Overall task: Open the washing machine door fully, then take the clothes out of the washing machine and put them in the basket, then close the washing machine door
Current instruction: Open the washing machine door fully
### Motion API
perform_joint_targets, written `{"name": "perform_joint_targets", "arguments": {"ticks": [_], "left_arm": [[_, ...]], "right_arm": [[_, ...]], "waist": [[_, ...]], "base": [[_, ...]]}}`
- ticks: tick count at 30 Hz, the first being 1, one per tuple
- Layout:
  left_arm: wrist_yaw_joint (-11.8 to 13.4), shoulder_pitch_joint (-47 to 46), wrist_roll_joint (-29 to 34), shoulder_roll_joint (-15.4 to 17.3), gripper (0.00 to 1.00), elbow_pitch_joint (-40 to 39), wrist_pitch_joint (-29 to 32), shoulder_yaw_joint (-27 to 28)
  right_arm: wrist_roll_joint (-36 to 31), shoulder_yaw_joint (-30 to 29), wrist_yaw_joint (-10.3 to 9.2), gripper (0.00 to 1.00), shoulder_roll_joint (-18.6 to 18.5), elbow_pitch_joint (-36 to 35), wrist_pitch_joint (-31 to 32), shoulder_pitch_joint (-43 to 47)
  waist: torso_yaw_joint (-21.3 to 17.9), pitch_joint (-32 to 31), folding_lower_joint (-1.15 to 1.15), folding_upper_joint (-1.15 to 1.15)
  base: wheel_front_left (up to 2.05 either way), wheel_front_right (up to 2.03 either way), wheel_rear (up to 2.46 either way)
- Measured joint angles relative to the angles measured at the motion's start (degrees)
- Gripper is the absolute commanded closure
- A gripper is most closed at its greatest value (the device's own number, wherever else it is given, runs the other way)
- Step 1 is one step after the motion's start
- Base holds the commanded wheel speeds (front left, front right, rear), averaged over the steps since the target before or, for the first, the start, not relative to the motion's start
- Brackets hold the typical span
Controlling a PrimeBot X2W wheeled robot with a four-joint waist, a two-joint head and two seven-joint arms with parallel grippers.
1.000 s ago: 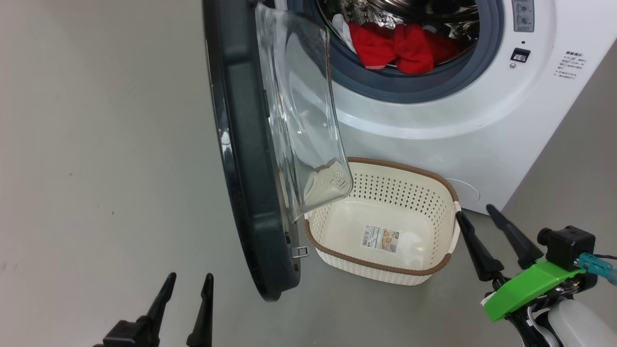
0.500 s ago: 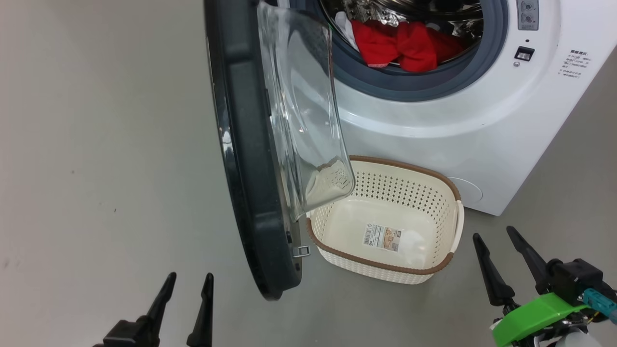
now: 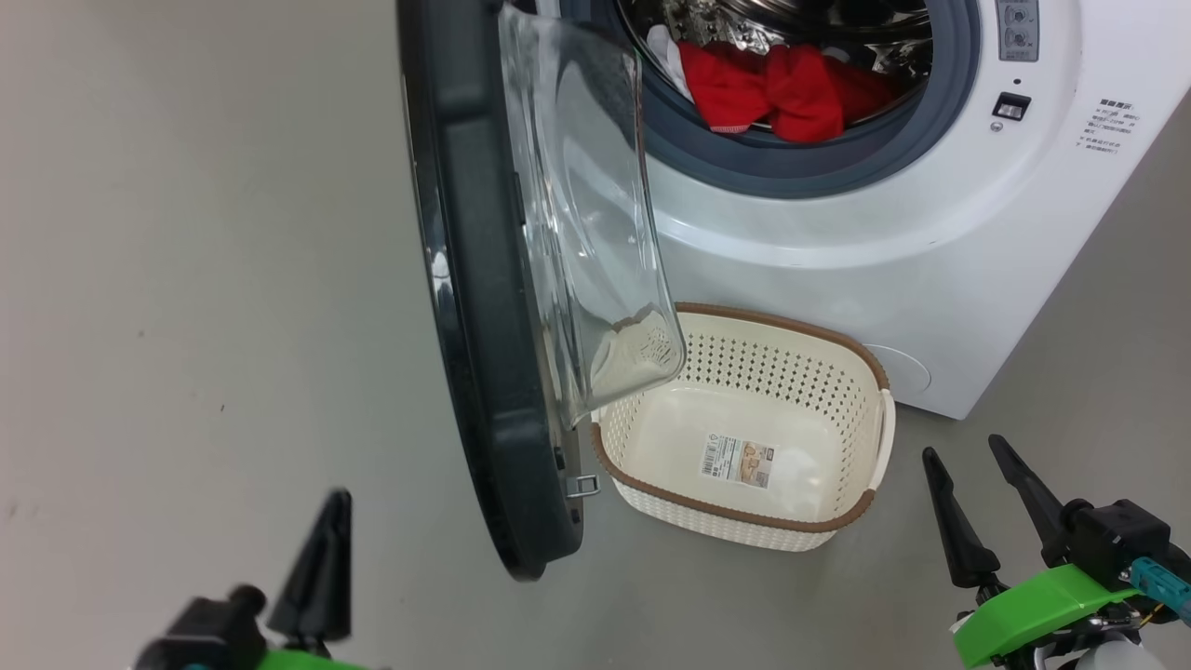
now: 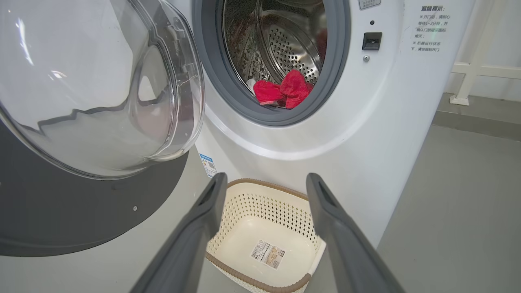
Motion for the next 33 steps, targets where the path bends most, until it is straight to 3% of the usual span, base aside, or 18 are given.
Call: {"name": "perform_joint_targets", "arguments": {"ticks": [8,12,15,23,33], "left_arm": [[4.2,-1.4,-2.3,0.0,1.00,-17.1,-0.1,1.0],[5.4,-1.6,-1.9,0.0,1.00,-25.7,-0.1,-3.4],[5.3,-1.6,-0.3,0.1,1.00,-27.8,-0.2,-9.0],[3.8,-1.4,-1.8,0.3,1.00,-22.5,-0.2,-18.9],[3.3,-3.2,-7.3,0.5,1.00,-9.4,-0.2,-21.1]], "right_arm": [[0.0,-0.2,0.00,0.00,0.2,-0.4,0.0,0.0],[0.0,-0.3,0.00,0.00,0.2,-0.6,0.0,0.0],[0.0,-0.3,0.00,0.00,0.2,-0.7,0.0,0.0],[0.0,-0.2,0.00,0.00,0.3,-0.9,0.0,0.0],[0.0,0.2,0.00,0.00,0.2,-0.8,0.0,0.0]], "waist": [[-0.1,-0.2,0.00,0.00],[-0.4,-0.2,0.00,0.00],[-0.5,-0.2,0.00,0.00],[-1.0,-0.1,0.00,0.00],[-1.2,0.5,0.00,0.00]], "base": [[0.00,0.00,0.00],[0.00,0.00,0.00],[0.00,0.00,0.00],[0.00,0.00,0.00],[0.00,0.00,0.00]]}}
